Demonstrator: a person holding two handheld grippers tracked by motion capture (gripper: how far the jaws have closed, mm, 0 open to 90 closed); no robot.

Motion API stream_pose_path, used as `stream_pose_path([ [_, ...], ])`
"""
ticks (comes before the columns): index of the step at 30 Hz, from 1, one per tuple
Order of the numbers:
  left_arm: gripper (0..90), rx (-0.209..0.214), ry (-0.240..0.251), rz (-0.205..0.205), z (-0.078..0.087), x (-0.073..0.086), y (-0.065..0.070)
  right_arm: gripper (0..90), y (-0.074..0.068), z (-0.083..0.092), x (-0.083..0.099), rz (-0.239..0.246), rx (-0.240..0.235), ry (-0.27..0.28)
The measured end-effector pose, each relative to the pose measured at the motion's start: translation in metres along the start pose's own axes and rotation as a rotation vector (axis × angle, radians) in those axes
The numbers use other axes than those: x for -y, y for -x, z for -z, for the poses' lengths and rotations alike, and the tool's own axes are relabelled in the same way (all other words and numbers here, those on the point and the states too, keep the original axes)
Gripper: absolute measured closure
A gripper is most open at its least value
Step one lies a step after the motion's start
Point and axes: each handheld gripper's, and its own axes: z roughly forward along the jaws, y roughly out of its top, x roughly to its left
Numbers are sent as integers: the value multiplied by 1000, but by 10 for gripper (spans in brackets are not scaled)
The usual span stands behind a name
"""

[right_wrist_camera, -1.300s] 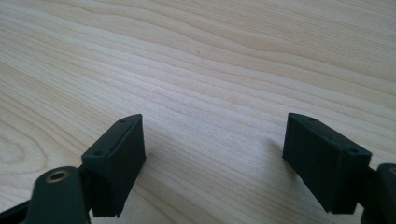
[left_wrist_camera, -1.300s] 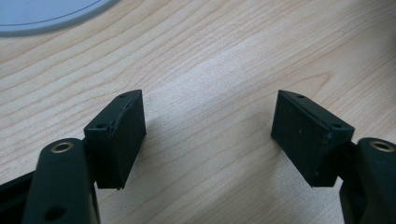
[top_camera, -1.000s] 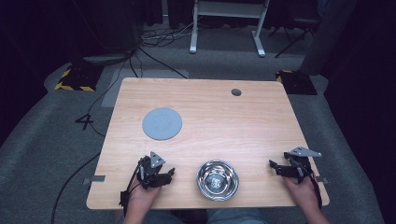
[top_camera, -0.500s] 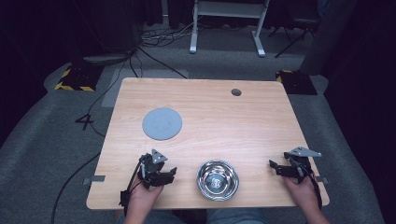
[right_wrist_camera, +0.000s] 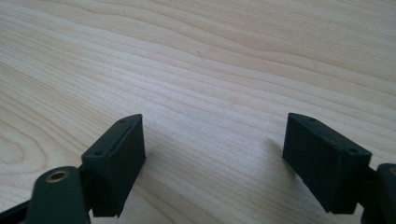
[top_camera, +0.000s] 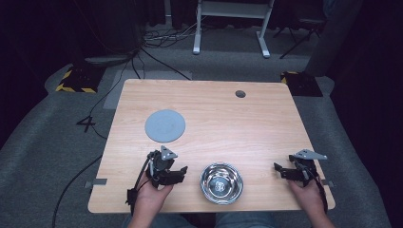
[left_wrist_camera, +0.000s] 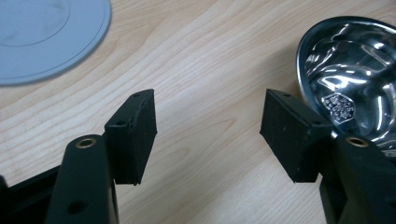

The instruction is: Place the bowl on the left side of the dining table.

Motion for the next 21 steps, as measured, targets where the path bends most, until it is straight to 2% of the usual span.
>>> stream_pose_path([
  [3, 362, 8, -8, -15, -2, -6, 4, 213, 0, 0, 0, 0, 0, 0],
  [5, 362, 20, -4, -42, -5, -11, 6, 213, 0, 0, 0, 0, 0, 0],
  [7, 362, 29, -5, -39, -6, -13, 8, 213, 0, 0, 0, 0, 0, 0],
  [9, 362, 55, -8, -50, -10, -18, 11, 213, 0, 0, 0, 0, 0, 0],
  [14, 364, 79, -20, -76, -19, -26, 17, 213, 0, 0, 0, -1, 0, 0],
  [15, 364, 96, -23, -80, -21, -27, 19, 213, 0, 0, 0, 0, 0, 0],
  [19, 364, 127, -31, -86, -28, -31, 26, 213, 0, 0, 0, 0, 0, 0],
  [21, 365, 127, -32, -97, -31, -34, 28, 213, 0, 0, 0, 0, 0, 0],
])
